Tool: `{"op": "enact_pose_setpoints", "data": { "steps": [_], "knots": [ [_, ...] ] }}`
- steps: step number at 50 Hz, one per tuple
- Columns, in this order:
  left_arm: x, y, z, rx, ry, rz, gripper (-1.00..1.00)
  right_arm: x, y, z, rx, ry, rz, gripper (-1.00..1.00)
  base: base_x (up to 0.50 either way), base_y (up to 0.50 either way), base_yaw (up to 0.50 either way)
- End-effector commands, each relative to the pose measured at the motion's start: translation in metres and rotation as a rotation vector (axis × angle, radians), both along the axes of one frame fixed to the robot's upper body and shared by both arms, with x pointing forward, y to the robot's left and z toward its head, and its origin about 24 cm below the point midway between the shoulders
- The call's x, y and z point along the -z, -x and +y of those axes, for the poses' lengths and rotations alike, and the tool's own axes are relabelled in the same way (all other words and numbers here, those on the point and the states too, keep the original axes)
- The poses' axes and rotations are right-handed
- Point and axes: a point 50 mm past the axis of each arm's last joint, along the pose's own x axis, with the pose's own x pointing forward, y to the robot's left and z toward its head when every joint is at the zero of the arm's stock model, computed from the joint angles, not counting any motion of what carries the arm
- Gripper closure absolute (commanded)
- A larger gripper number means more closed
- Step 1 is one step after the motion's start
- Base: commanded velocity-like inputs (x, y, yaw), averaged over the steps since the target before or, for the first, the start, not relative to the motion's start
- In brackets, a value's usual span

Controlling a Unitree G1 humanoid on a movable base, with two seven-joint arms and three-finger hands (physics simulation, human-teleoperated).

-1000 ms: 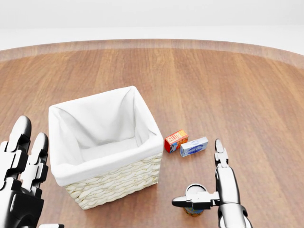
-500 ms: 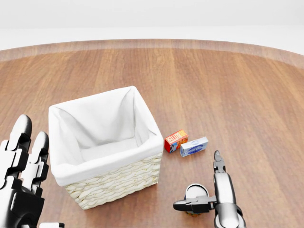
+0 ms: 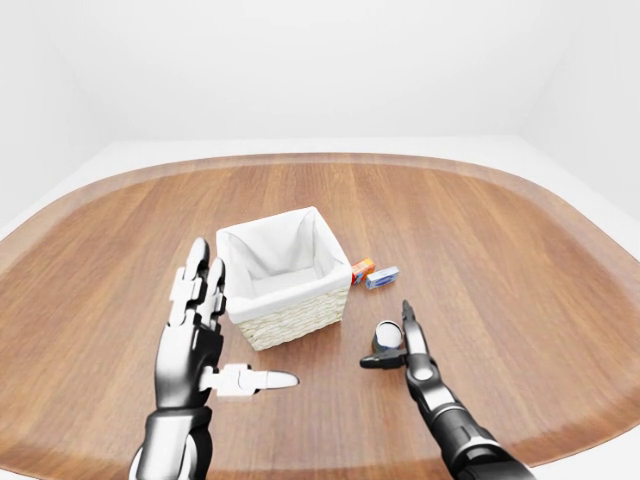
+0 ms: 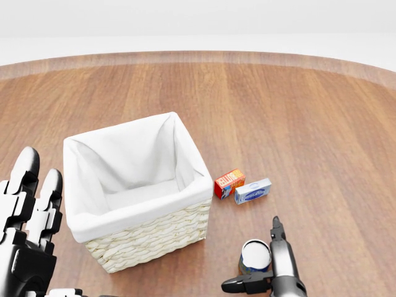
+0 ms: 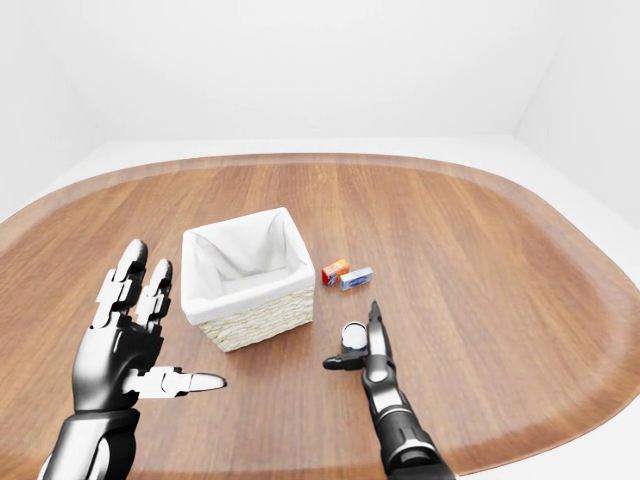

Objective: Pick up the alphabet soup and put it in the basket.

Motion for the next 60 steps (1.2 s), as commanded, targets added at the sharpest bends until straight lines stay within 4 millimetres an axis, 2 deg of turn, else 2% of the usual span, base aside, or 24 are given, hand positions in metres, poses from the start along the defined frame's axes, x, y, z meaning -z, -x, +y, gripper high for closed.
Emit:
{"op": "enact_pose_setpoints", "data": {
  "steps": [1,7,24,49,50,52,53,60],
  "knots": [
    [0.001,0.0,-0.001,0.003,0.0,0.003,-1.0,0.003,-0.004,0.002,0.0,0.03,0.036,-1.0,0.0,0.0,0.0],
    [-0.001,0.002,-0.001,0.005,-0.001,0.0,-1.0,0.0,-0.014,0.0,0.017,0.05,0.063,-1.0,0.0,0.0,0.0],
    [0.0,0.003,-0.003,0.01,-0.005,0.006,-1.0,-0.005,-0.024,0.002,0.027,0.042,0.075,-1.0,0.0,0.0,0.0],
    [-0.003,0.007,-0.002,0.008,-0.005,-0.005,-1.0,0.003,-0.016,0.014,-0.009,0.092,0.108,-1.0,0.0,0.0,0.0],
    [-0.003,0.007,-0.002,0.009,-0.004,-0.005,-1.0,0.002,-0.016,0.014,-0.007,0.09,0.108,-0.84,0.0,0.0,0.0],
    [-0.003,0.007,-0.001,0.008,-0.005,-0.005,-1.0,0.003,-0.016,0.013,-0.007,0.089,0.109,0.6,0.0,0.0,0.0],
    [-0.003,0.007,-0.001,0.008,-0.004,-0.006,-1.0,0.003,-0.015,0.013,-0.006,0.092,0.11,1.0,0.0,0.0,0.01],
    [-0.006,0.009,0.0,0.006,-0.001,-0.015,-1.0,0.003,-0.015,0.013,-0.005,0.094,0.108,1.0,0.0,0.0,0.0]
  ]
}}
